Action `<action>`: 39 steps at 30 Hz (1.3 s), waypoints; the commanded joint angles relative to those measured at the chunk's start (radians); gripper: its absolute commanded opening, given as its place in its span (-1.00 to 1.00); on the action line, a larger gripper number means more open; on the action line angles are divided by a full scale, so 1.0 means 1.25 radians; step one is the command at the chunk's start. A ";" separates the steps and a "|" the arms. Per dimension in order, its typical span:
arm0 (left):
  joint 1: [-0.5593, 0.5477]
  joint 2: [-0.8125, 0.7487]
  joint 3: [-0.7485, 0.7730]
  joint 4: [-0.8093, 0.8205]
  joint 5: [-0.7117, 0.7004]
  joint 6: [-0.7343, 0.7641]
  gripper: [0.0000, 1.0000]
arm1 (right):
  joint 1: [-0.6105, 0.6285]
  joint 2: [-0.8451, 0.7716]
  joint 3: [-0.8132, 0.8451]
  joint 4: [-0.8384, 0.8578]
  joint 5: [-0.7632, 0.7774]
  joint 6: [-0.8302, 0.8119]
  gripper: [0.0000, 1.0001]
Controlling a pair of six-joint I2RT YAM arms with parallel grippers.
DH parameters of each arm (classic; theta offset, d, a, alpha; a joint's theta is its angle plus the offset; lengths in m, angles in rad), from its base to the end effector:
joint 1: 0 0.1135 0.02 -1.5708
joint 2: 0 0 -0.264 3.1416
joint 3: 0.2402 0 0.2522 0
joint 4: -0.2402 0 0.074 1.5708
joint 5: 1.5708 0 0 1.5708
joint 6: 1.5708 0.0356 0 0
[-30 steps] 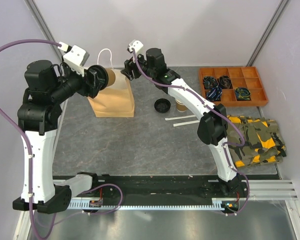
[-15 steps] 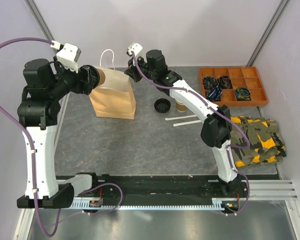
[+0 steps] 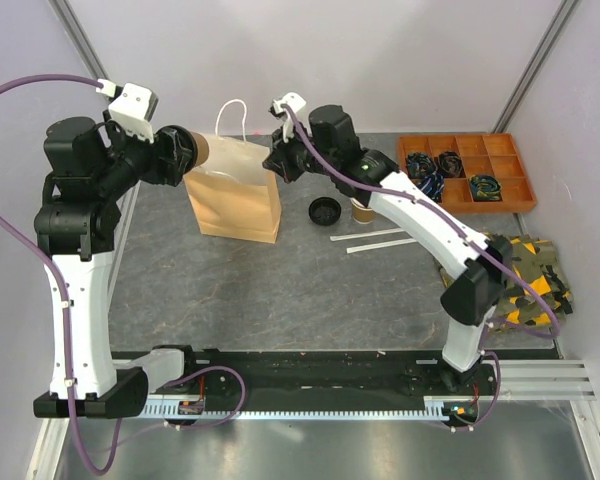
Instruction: Pack the takeout coffee
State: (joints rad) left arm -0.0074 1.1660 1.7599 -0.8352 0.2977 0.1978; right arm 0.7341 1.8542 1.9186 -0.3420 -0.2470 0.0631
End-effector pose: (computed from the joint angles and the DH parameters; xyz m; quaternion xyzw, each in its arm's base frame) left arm 0.1903 -0.0119 0.5172 0.1707 0.7649 -0.0582 0.6184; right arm 0.3199 0.3004 0.4129 -0.3309 0.7235 0.3227 0.5129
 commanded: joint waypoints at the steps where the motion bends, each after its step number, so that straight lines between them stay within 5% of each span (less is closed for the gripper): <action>1: 0.003 -0.014 0.002 0.046 0.016 -0.035 0.03 | 0.001 -0.095 -0.074 -0.092 0.012 0.033 -1.00; 5: 0.003 -0.012 0.006 0.051 0.018 -0.044 0.03 | -0.002 -0.086 -0.051 -0.087 0.016 -0.006 -0.13; 11: 0.003 -0.020 0.006 0.055 -0.003 -0.050 0.02 | -0.022 0.026 0.105 0.012 0.048 -0.026 0.41; 16: 0.025 -0.043 -0.013 0.067 -0.036 -0.042 0.02 | -0.023 0.128 0.188 0.100 0.003 -0.025 0.60; 23: 0.028 -0.068 -0.046 0.095 -0.071 -0.053 0.01 | -0.023 0.225 0.210 0.306 -0.050 0.017 0.54; 32: 0.030 -0.077 -0.067 0.099 -0.070 -0.053 0.01 | -0.019 0.338 0.311 0.341 -0.014 -0.027 0.30; 37: 0.029 -0.068 -0.068 0.099 -0.059 -0.051 0.01 | -0.019 0.335 0.294 0.337 0.005 -0.044 -0.03; 39: 0.029 -0.060 -0.064 0.100 -0.053 -0.049 0.01 | -0.019 0.329 0.292 0.328 -0.005 -0.044 -0.52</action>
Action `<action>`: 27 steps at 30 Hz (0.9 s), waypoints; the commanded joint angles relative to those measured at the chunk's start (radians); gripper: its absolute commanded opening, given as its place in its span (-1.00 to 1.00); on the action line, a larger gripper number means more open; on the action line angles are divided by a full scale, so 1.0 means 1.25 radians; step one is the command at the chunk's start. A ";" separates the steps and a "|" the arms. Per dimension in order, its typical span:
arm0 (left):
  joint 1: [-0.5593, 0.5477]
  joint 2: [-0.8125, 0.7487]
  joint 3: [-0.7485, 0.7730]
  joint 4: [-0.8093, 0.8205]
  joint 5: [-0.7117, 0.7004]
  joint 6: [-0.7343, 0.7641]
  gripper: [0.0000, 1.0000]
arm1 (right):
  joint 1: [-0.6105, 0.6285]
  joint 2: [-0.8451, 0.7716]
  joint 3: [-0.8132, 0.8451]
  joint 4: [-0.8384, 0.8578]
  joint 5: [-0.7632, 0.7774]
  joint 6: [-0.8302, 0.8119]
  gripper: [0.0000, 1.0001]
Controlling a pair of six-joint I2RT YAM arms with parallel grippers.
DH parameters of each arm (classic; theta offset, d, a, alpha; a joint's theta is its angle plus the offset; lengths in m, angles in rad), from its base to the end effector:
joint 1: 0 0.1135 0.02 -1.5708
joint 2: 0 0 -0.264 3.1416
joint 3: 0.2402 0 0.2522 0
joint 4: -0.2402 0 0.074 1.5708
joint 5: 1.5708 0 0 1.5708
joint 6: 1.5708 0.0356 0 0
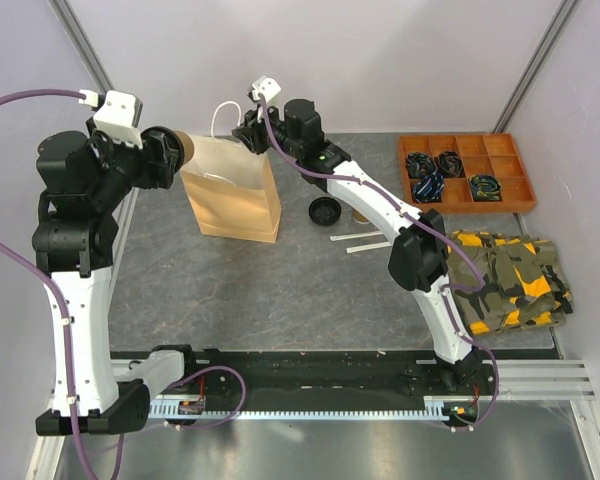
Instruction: Pack the takeout coffee
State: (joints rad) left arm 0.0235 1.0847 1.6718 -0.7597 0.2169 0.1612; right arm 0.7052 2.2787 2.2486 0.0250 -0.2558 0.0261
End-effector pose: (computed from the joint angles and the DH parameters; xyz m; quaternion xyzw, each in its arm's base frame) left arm 0.1747 -0.0036 0.5139 0.1218 0.7543 -0.0235 0.6447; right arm 0.4105 0.3613 0.3661 -0.3190 0.6330 0.3346 0.6210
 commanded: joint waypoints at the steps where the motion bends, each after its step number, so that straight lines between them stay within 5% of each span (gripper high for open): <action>1: 0.005 0.008 0.006 0.040 0.014 -0.019 0.01 | 0.004 -0.015 0.025 0.021 -0.004 -0.012 -0.68; 3: 0.006 0.018 0.011 0.036 0.018 -0.014 0.00 | 0.004 -0.045 0.011 0.008 -0.027 -0.001 -1.00; 14: 0.006 0.062 0.042 -0.046 0.248 -0.022 -0.04 | 0.085 -0.400 -0.390 -0.026 0.028 0.010 -1.00; 19: 0.001 0.043 -0.001 -0.108 0.375 0.007 -0.08 | 0.126 -0.479 -0.532 0.018 0.071 -0.036 -1.00; 27: -0.011 0.012 -0.051 -0.211 0.420 0.091 -0.10 | 0.126 -0.559 -0.650 0.095 0.061 0.061 -1.00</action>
State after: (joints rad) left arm 0.0135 1.1286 1.6211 -0.9546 0.6601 0.2062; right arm 0.8680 1.6390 1.5036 0.0456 -0.1825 0.0376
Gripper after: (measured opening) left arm 0.754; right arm 0.011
